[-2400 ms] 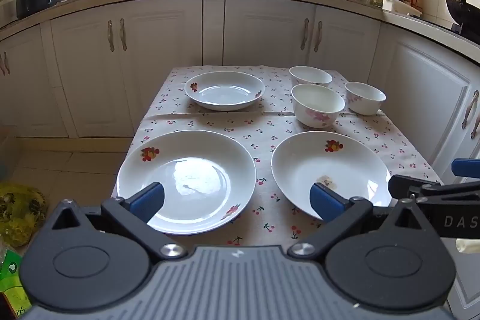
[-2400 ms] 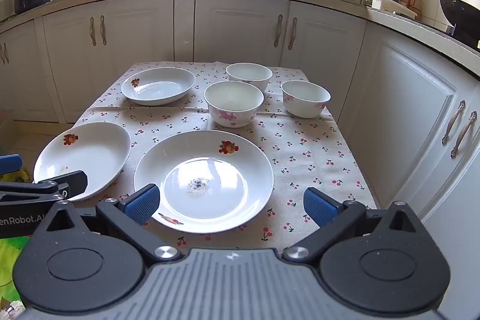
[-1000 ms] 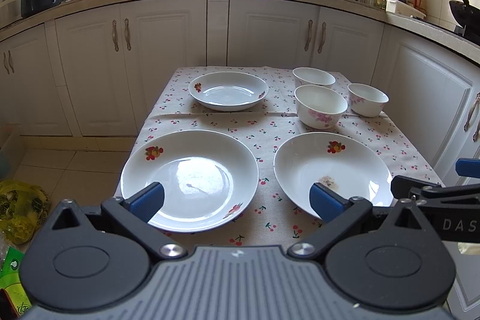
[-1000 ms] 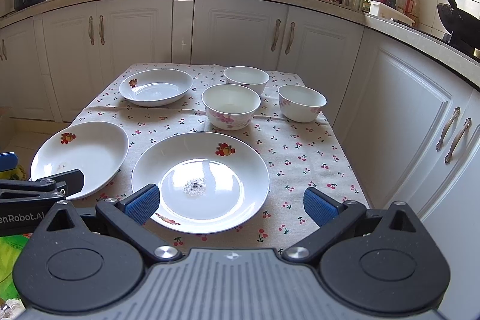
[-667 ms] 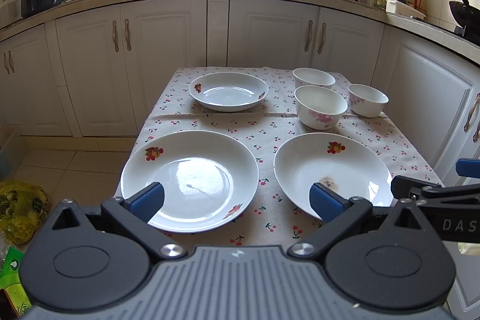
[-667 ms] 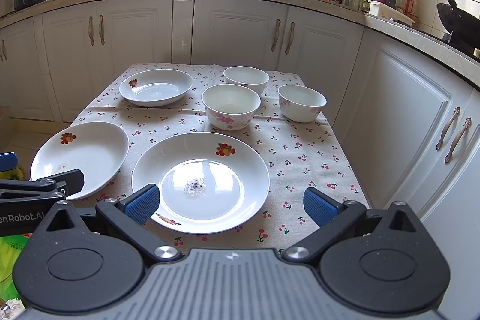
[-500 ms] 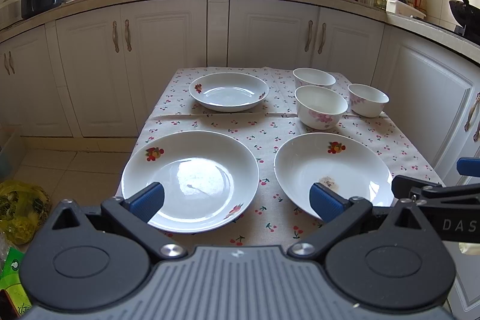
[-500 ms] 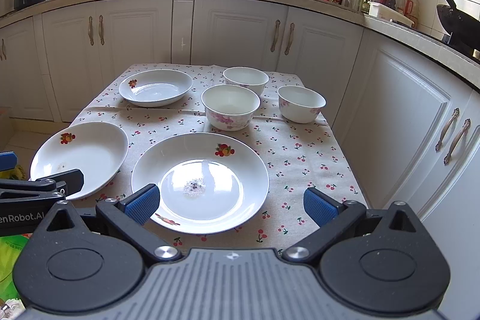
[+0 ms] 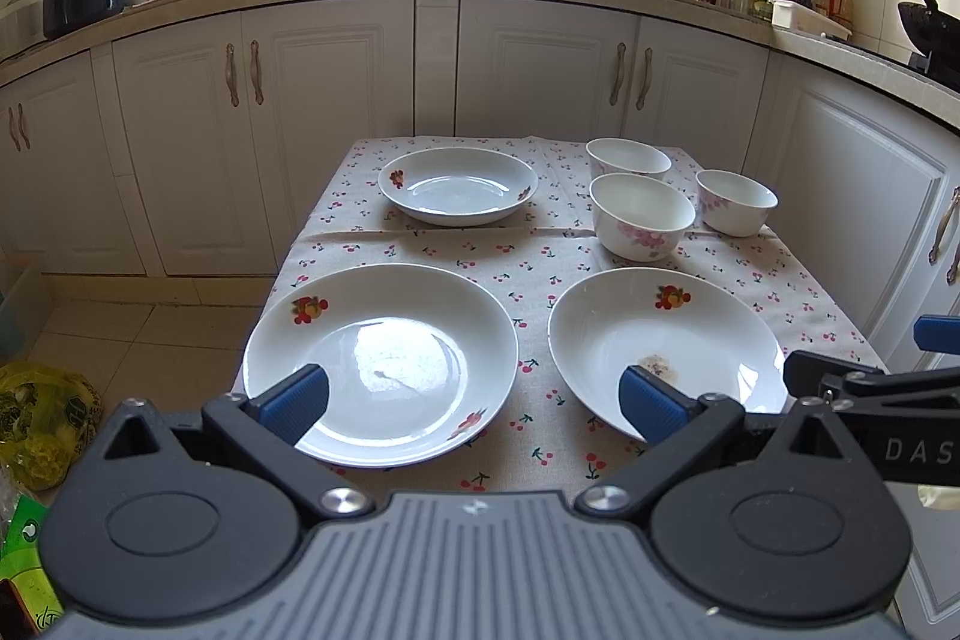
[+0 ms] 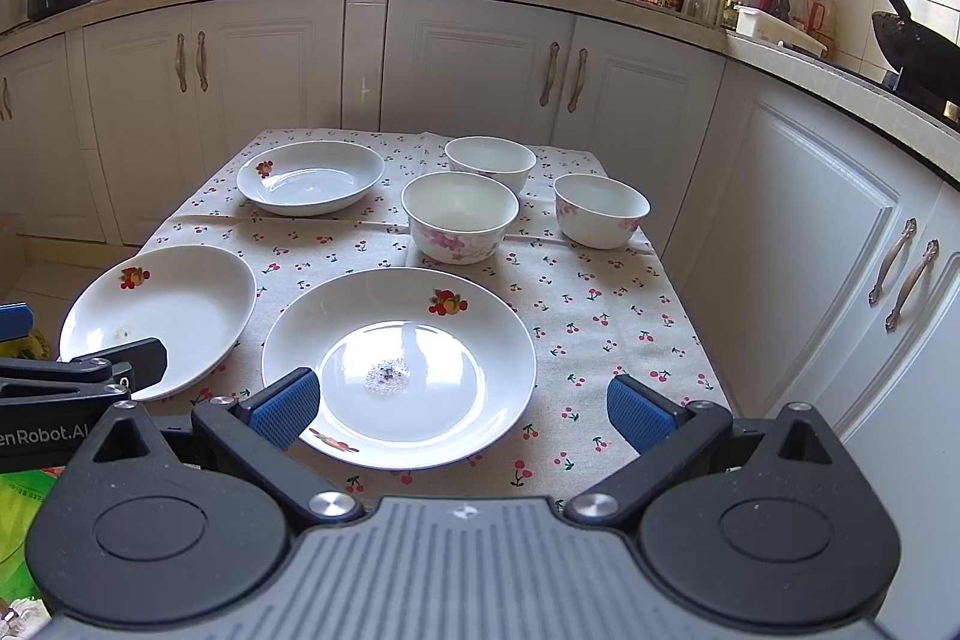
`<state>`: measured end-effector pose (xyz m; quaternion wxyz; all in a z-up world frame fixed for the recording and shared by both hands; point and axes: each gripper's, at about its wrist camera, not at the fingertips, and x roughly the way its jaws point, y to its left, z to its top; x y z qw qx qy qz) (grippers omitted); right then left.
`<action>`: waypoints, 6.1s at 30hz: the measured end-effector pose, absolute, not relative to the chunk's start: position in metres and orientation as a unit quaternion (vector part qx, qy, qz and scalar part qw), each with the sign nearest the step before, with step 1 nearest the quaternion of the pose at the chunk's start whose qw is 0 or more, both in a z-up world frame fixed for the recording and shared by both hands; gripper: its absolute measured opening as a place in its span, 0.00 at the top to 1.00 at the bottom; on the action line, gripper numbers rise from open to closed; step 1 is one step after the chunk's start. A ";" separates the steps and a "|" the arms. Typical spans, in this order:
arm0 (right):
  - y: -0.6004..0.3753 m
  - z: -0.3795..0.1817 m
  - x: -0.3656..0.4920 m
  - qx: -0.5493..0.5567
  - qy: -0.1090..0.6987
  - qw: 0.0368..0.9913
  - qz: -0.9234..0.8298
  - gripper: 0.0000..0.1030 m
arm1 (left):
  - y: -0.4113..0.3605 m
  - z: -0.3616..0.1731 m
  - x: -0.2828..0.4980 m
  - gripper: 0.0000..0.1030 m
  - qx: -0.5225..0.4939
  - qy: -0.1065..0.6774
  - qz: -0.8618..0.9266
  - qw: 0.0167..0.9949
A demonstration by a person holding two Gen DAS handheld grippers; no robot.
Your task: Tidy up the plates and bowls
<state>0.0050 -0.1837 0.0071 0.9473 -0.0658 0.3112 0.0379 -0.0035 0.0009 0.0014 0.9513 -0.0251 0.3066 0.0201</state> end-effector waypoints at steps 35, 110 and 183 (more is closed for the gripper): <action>-0.186 0.012 0.020 -0.045 0.295 0.952 0.065 0.00 | 0.005 -0.002 0.011 0.01 -0.029 0.299 -0.007 0.954; -0.035 -0.064 0.219 -0.077 0.467 0.787 0.396 0.13 | 0.134 -0.093 0.066 0.01 0.094 0.370 -0.239 0.893; -0.093 -0.014 0.206 -0.065 0.376 0.858 0.344 0.00 | 0.115 -0.067 0.093 0.01 0.080 0.342 -0.209 0.913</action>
